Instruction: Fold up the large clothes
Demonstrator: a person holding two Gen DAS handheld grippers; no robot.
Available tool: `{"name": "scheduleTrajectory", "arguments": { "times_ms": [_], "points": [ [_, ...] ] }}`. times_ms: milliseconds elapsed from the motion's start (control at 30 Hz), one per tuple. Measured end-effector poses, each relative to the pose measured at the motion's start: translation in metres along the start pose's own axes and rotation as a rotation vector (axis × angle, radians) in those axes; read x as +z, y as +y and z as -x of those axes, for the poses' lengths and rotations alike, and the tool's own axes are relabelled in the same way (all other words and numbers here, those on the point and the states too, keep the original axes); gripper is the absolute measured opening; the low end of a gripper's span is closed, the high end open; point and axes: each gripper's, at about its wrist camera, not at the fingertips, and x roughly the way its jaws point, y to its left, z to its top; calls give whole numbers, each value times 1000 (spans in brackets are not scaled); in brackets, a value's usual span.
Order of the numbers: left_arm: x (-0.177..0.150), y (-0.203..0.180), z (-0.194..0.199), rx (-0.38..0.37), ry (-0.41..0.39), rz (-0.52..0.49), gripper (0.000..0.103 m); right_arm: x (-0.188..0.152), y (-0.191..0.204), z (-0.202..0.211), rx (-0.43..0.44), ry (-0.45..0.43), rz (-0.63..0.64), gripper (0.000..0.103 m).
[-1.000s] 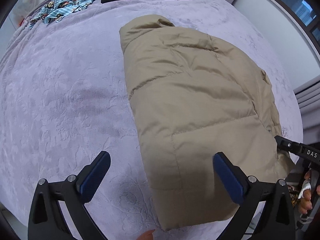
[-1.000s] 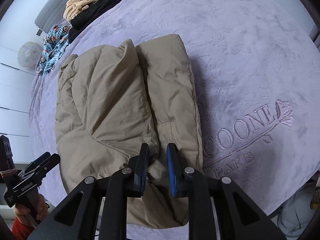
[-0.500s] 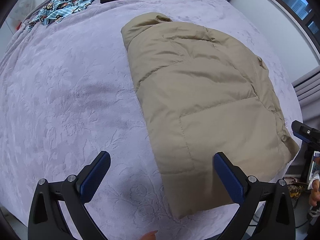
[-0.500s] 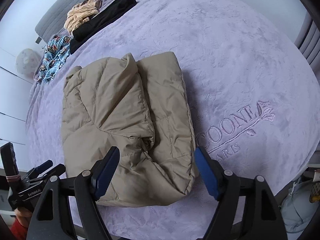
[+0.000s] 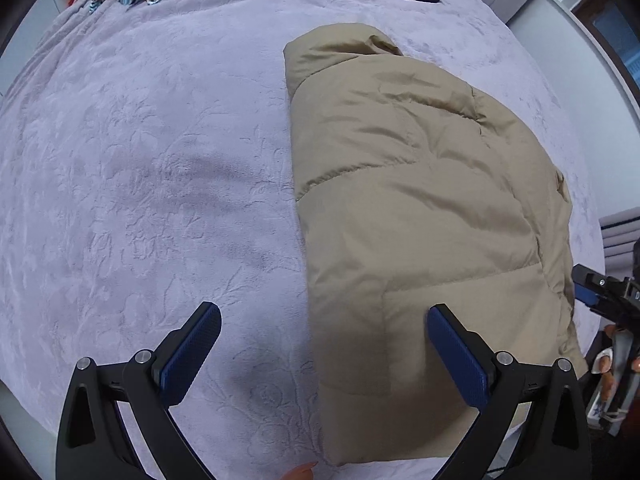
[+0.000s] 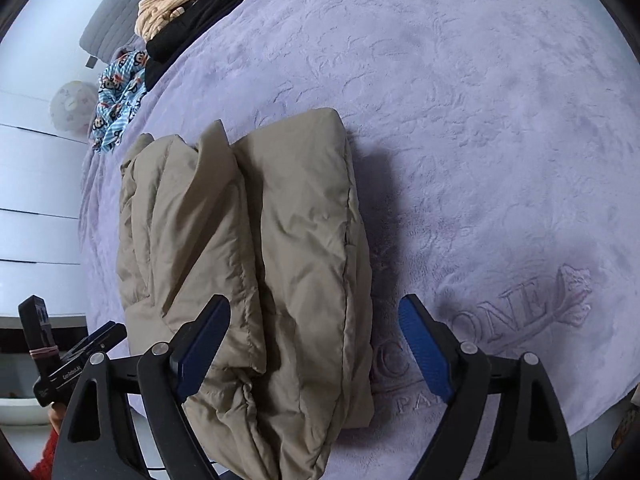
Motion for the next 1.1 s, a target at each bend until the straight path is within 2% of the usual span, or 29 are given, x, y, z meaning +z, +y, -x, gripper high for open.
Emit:
{"name": "scheduleTrajectory", "arguments": {
  "times_ms": [200, 367, 567, 633, 700, 767, 833, 933, 1033, 1100],
  "points": [
    [17, -6, -8, -56, 6, 26, 103, 18, -27, -27, 113, 63, -76, 88],
    [28, -7, -22, -135, 39, 35, 103, 31, -48, -54, 233, 83, -157, 88],
    [38, -3, -32, -215, 60, 61, 103, 42, -44, -73, 492, 113, -194, 89],
    [42, 0, -34, -243, 62, 66, 103, 45, -37, -71, 554, 110, -178, 100],
    [46, 6, -36, -273, 65, 74, 103, 47, -28, -68, 602, 110, -141, 103],
    [50, 15, -38, -299, 65, 81, 103, 49, -17, -65, 591, 125, -84, 103],
    [54, 25, -41, -313, 60, 77, 103, 51, -2, -65, 527, 156, 18, 103],
    [55, 40, -55, -401, 93, 87, 103, 53, 19, -73, 423, 213, 141, 103],
    [58, 42, -74, -482, 118, 69, 103, 58, 28, -94, 345, 264, 163, 103],
    [60, 41, -88, -534, 142, 68, 103, 64, 27, -112, 345, 297, 124, 103]
  ]
}}
